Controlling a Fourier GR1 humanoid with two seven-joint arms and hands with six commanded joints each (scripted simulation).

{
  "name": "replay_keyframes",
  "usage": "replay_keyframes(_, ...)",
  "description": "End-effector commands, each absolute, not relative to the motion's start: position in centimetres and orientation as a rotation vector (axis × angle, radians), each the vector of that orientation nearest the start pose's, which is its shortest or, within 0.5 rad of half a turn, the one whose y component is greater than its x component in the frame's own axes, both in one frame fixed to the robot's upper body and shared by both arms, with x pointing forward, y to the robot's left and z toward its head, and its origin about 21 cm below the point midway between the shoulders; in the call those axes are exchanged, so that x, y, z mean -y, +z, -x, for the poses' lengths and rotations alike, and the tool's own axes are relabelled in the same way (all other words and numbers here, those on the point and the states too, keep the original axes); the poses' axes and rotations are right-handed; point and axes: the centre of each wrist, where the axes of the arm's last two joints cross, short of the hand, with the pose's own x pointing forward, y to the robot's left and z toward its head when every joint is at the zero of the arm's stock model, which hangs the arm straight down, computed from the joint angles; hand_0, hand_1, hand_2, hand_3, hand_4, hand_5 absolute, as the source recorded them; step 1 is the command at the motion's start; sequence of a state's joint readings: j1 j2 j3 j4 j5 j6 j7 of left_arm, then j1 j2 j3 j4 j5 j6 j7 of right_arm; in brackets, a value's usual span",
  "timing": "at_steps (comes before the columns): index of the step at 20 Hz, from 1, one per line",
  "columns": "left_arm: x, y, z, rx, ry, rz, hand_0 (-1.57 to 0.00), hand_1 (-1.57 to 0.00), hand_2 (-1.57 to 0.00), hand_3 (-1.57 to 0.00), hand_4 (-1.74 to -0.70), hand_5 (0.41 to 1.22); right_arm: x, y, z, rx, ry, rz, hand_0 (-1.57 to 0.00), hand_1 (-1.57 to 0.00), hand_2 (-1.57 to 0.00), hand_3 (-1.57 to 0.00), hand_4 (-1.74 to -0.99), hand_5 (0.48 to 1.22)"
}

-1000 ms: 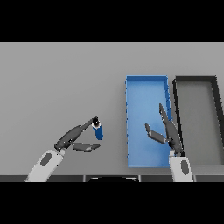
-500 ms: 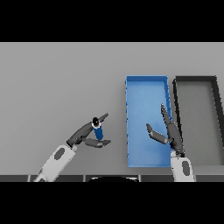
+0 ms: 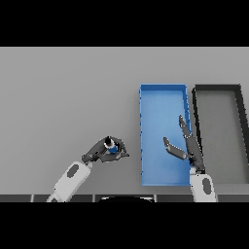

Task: Pick up the blue pipe and place it into the blue bin.

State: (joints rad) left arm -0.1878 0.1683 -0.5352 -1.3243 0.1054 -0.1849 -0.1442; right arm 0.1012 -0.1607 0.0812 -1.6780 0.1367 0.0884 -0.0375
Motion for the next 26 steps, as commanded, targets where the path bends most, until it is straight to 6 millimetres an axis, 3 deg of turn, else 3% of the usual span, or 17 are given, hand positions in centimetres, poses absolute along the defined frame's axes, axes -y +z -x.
replay_keyframes(1,-14.1,-3.4,-25.6,1.474,-0.688,0.486,-1.17,-1.22,-1.26,-1.25,-1.62,1.092,25.2,1.0,-22.4,1.593,0.348,0.106,0.0,0.0,0.0,0.0,-1.307,0.666)
replay_keyframes(4,-13.8,-2.6,-25.5,1.499,-0.692,0.486,-1.36,-1.39,-1.41,-1.38,-1.67,1.155,25.2,0.8,-22.4,1.594,0.35,0.111,0.0,0.0,0.0,0.0,-1.288,0.664)
replay_keyframes(7,-13.0,-1.4,-25.5,1.569,-0.68,0.516,-1.47,-1.48,-1.49,-1.43,-1.7,1.187,25.3,0.7,-22.6,1.591,0.35,0.112,0.0,0.0,0.0,0.0,-1.279,0.656)
replay_keyframes(10,-11.5,0.5,-25.6,1.658,-0.681,0.573,-1.52,-1.52,-1.53,-1.45,-1.71,1.204,25.1,1.1,-22.7,1.61,0.363,0.116,0.0,0.0,0.0,0.0,-1.28,0.663)
replay_keyframes(17,-10.1,4.7,-25.9,1.683,-0.728,0.636,-1.56,-1.56,-1.56,-1.45,-1.72,1.217,25.5,0.4,-22.1,1.598,0.387,0.134,0.0,0.0,0.0,0.0,-1.274,0.686)
replay_keyframes(21,-9.6,5.4,-25.9,1.647,-0.749,0.623,-1.57,-1.57,-1.57,-1.44,-1.73,1.219,25.3,0.6,-22.3,1.615,0.404,0.111,0.0,0.0,0.0,0.0,-1.271,0.688)
replay_keyframes(26,-10.0,4.9,-25.7,1.63,-0.755,0.606,-1.57,-1.57,-1.57,-1.44,-1.73,1.22,26.0,1.0,-22.9,1.614,0.412,0.116,0.0,0.0,0.0,0.0,-1.25,0.688)
